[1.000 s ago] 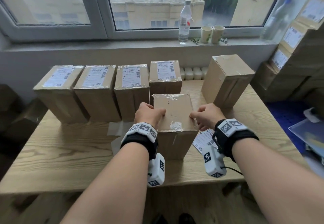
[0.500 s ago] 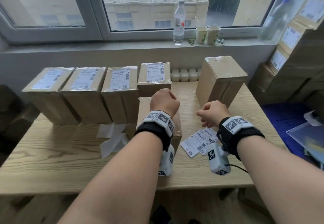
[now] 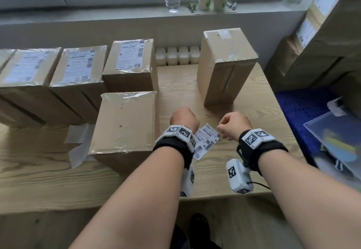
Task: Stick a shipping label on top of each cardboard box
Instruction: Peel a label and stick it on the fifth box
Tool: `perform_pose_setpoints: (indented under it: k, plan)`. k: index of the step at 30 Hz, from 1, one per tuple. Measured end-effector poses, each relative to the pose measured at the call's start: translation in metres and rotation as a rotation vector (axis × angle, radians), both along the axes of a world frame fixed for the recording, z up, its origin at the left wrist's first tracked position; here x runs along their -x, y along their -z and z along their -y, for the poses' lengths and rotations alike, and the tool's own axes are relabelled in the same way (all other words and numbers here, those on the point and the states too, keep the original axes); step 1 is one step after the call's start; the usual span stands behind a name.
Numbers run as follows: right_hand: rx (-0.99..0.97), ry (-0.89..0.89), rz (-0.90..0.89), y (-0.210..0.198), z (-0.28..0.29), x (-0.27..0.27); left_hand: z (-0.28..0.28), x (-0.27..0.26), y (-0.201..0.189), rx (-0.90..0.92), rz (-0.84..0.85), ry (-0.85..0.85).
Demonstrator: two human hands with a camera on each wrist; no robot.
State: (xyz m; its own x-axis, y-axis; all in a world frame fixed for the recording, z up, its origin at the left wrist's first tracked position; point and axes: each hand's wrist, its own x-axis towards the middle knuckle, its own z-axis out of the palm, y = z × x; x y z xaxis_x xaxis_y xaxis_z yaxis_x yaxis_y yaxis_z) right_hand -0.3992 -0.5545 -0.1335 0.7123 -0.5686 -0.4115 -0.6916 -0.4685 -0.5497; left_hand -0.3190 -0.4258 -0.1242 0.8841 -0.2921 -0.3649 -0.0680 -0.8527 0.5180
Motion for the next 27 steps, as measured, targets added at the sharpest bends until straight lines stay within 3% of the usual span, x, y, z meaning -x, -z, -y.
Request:
perform_pose_setpoints:
  k: [13, 27]
  plan:
    - [-0.080, -0.162, -0.173, 0.082, 0.008, -0.019, -0.001, -0.003, 0.089, -0.093, -0.160, -0.163]
    - [-0.021, -0.210, -0.210, 0.102, 0.004, -0.025, -0.003, -0.003, 0.111, -0.198, -0.108, -0.133]
